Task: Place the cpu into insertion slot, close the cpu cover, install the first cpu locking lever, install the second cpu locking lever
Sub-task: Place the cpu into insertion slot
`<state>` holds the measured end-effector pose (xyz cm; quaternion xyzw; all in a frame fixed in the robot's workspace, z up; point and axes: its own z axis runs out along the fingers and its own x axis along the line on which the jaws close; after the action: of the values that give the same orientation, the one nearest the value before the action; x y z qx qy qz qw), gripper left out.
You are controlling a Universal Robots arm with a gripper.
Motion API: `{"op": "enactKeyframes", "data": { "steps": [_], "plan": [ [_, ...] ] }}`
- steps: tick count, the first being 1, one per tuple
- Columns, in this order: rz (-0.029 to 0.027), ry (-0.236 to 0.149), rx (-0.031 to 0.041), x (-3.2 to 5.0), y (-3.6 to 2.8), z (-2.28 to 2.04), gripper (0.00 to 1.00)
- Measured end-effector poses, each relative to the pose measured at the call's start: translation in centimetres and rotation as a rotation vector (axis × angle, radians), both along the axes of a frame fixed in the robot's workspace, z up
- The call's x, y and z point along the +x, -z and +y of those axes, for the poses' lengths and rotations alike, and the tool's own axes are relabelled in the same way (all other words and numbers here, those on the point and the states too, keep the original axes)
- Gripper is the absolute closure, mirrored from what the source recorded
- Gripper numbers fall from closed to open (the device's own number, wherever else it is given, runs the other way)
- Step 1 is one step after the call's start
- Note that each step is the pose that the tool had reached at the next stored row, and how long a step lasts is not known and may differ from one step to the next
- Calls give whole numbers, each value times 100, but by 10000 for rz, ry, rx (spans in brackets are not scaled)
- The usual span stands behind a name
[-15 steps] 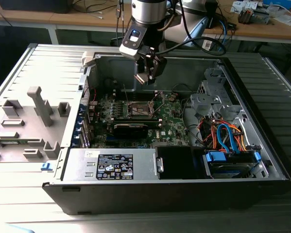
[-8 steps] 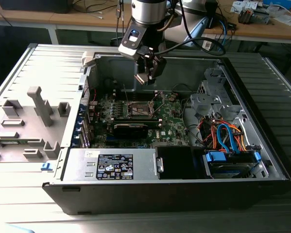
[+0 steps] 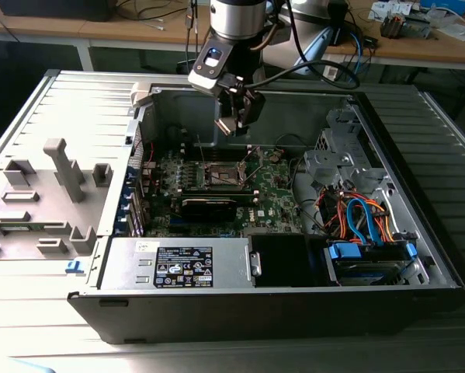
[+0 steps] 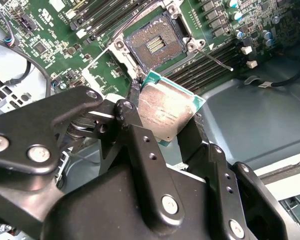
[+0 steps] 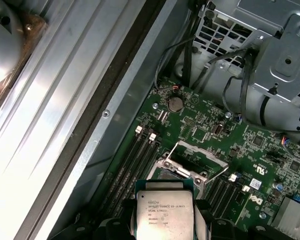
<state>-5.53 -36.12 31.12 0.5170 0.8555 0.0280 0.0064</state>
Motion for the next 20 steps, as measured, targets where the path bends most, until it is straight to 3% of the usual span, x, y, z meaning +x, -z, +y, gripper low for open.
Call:
{"op": "enactKeyframes", "data": {
  "steps": [15, 19, 20],
  "plan": [
    [-3, 513, -18, 0, 14, 0, 45],
    [-7, 612, -278, 0, 14, 0, 45],
    [-9, 634, -306, 0, 16, 0, 45]
  ]
}}
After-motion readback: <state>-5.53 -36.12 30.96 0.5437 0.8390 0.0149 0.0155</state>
